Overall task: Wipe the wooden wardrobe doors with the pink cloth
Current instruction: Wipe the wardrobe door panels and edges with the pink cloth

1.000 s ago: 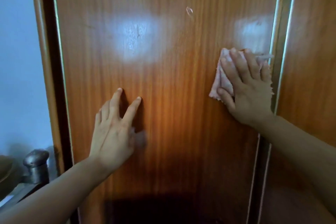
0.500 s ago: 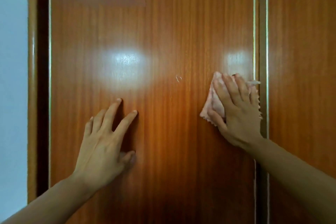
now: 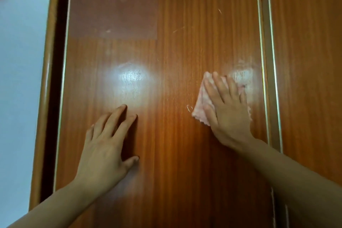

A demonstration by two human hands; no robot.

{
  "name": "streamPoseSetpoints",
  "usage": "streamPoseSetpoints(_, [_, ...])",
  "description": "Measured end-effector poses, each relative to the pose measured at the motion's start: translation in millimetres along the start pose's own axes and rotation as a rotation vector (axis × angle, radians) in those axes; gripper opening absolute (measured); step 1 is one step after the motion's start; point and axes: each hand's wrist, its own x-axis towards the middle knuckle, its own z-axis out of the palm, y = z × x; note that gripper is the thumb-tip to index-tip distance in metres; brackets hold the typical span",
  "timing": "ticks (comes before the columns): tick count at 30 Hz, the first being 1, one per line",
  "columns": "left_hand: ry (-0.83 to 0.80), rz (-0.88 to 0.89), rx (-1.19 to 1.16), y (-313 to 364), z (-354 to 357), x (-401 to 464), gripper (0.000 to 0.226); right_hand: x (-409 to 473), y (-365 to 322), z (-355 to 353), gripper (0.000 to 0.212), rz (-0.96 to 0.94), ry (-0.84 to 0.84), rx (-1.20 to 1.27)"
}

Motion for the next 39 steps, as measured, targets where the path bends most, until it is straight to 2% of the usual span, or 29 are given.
streamPoseSetpoints(1, [0.01, -0.004, 0.0, -1, 0, 2, 0.106, 16, -12, 3, 0.057, 0.083, 0.05, 0.031])
streamPoseSetpoints(3, [0.013, 0.004, -0.003, -3, 1, 2, 0.107, 12, -42, 15, 0.061, 0.022, 0.067, 0.066])
streamPoseSetpoints(5, [-0.005, 0.005, 0.0, -5, 3, -5, 0.109, -41, -68, 29, 0.069, -0.265, -0.067, 0.045])
streamPoseSetpoints(8, [-0.052, 0.011, 0.049, -10, 4, -21, 0.112, -124, -67, 31, 0.071, -0.771, -0.345, -0.154])
streamPoseSetpoints(10, [-0.076, 0.012, 0.083, -14, 3, -27, 0.114, -126, -47, 25, 0.066, -0.912, -0.38, -0.206])
streamPoseSetpoints(11, [-0.082, 0.013, 0.09, -15, 3, -28, 0.114, -115, -38, 23, 0.064, -0.864, -0.346, -0.215])
streamPoseSetpoints(12, [-0.085, 0.013, 0.091, -15, 4, -28, 0.114, -98, -28, 21, 0.064, -0.733, -0.274, -0.197])
streamPoseSetpoints(15, [-0.053, -0.016, 0.049, -10, 7, -27, 0.111, -38, 13, 4, 0.061, -0.142, -0.077, -0.117])
streamPoseSetpoints(17, [-0.018, -0.048, 0.0, -4, 12, -28, 0.11, -26, 29, -4, 0.06, 0.044, -0.016, -0.095])
streamPoseSetpoints(20, [-0.007, -0.059, -0.016, 3, 18, -34, 0.107, -82, 26, 5, 0.058, -0.019, -0.031, -0.104])
streamPoseSetpoints(23, [-0.028, -0.045, 0.004, 5, 20, -39, 0.105, -164, 29, 10, 0.056, -0.308, -0.181, -0.178])
streamPoseSetpoints(26, [-0.052, -0.03, 0.016, 3, 16, -40, 0.105, -150, 35, 2, 0.056, -0.48, -0.26, -0.182])
streamPoseSetpoints(28, [-0.061, -0.029, 0.037, -1, 13, -40, 0.104, -105, 15, 6, 0.057, -0.376, -0.187, -0.158])
streamPoseSetpoints(31, [-0.052, -0.098, 0.042, -11, 9, -45, 0.104, -57, -33, 17, 0.059, -0.025, -0.052, -0.098])
streamPoseSetpoints(32, [-0.049, -0.128, 0.047, -15, 8, -47, 0.105, -60, -51, 23, 0.062, -0.017, -0.03, -0.09])
streamPoseSetpoints(33, [-0.05, -0.15, 0.055, -20, 7, -51, 0.107, -75, -66, 30, 0.066, -0.107, -0.05, -0.094])
streamPoseSetpoints(35, [-0.068, -0.186, 0.073, -34, 5, -62, 0.111, -120, -91, 43, 0.07, -0.504, -0.153, -0.099])
streamPoseSetpoints(37, [-0.087, -0.203, 0.094, -40, 6, -71, 0.114, -159, -95, 44, 0.064, -0.866, -0.316, -0.155])
streamPoseSetpoints(39, [-0.093, -0.229, 0.1, -50, 4, -76, 0.117, -155, -90, 44, 0.061, -1.076, -0.362, -0.159])
